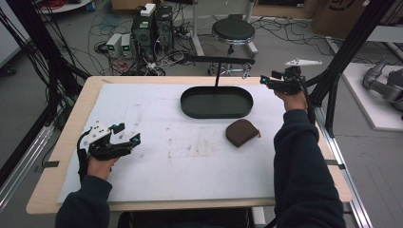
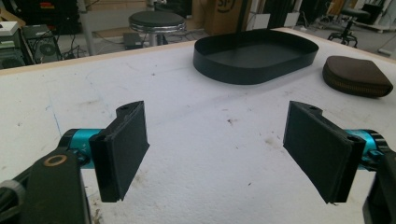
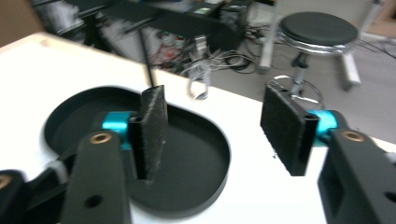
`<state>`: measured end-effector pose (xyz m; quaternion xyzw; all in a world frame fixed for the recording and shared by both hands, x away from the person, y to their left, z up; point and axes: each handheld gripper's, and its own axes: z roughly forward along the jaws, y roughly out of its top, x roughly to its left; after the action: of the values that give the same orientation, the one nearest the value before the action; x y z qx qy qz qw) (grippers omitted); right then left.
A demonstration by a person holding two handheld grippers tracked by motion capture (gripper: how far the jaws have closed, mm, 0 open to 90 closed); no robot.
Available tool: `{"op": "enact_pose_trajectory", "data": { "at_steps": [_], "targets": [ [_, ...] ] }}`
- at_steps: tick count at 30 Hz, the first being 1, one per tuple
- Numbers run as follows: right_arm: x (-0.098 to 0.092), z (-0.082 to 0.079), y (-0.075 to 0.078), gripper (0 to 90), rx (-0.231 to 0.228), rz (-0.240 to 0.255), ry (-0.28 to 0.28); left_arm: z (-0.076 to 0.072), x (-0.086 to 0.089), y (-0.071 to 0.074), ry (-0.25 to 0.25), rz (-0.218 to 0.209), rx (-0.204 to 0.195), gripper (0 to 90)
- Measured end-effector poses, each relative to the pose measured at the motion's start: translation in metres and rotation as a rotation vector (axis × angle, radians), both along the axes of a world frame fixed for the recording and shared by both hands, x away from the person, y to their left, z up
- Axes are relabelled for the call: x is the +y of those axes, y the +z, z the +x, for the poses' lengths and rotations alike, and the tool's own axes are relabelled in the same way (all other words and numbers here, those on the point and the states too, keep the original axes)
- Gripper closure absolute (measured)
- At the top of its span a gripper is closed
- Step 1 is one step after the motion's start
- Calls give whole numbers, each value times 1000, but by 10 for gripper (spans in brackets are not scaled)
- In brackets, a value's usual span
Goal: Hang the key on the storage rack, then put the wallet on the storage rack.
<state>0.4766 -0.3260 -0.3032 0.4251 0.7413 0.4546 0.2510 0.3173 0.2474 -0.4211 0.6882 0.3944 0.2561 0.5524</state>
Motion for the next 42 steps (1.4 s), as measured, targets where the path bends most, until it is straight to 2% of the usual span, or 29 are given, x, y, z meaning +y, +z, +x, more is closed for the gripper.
{"op": "enact_pose_trajectory", "data": {
  "at_steps": [1, 2, 3, 5, 6, 7, 8, 9, 11, 12, 14, 19, 23, 26, 30, 31, 32, 34, 35, 37, 42],
  "targets": [
    [-1, -9, 2, 358, -17, -23, 19, 0, 1, 0, -1, -2, -3, 217],
    [-1, -9, 2, 358, -17, -23, 19, 0, 1, 0, -1, -2, -3, 217],
    [-1, -23, 2, 287, -10, -57, 22, 0, 1, 1, -1, -3, -5, 216],
    [-1, -35, -1, 225, 5, -90, 18, -1, 1, 2, 2, -8, -11, 215],
    [0, -41, -4, 219, -7, -90, 17, -1, 0, 2, -1, -7, -10, 216],
    [2, -48, -8, 216, 15, -103, 20, -1, 0, 2, 2, -6, -12, 216],
    [5, -53, -11, 215, 45, -141, 12, -1, 0, 3, 1, -4, -13, 216],
    [8, -60, -15, 216, 32, -153, 10, -1, -1, 3, 2, -1, -13, 216],
    [13, -73, -24, 216, 14, -156, 24, -2, -1, 3, 0, 0, -13, 216],
    [13, -73, -24, 216, 14, -156, 24, -2, -1, 3, 2, 2, -14, 216],
    [19, -89, -37, 216, -6, -145, 19, -2, -3, 3, 3, -1, -16, 216],
    [32, -103, -57, 216, -7, -122, 11, 1, -6, 2, -8, 4, -9, 216],
    [49, -102, -70, 217, 14, -125, 22, 2, -6, 2, -11, 4, -10, 216],
    [70, -95, -81, 243, 45, -136, 65, 3, -7, 2, -11, 7, -6, 216],
    [101, -85, -93, 382, 61, -131, 138, 3, -8, 2, -13, 6, -8, 216],
    [101, -85, -93, 382, 61, -131, 138, 3, -8, 3, -16, 11, -10, 216],
    [115, -81, -100, 479, 85, -128, 169, 2, -9, 4, -16, 10, -12, 216],
    [121, -79, -104, 502, 91, -137, 184, 2, -9, 4, -19, 14, -11, 216],
    [131, -75, -112, 517, 100, -174, 190, 2, -10, 3, -20, 13, -10, 216],
    [137, -71, -118, 551, 125, -198, 199, 2, -10, 3, -22, 17, -8, 216],
    [142, -71, -128, 708, 171, -287, 245, 2, -9, 3, -21, 13, -8, 216]
  ]
}}
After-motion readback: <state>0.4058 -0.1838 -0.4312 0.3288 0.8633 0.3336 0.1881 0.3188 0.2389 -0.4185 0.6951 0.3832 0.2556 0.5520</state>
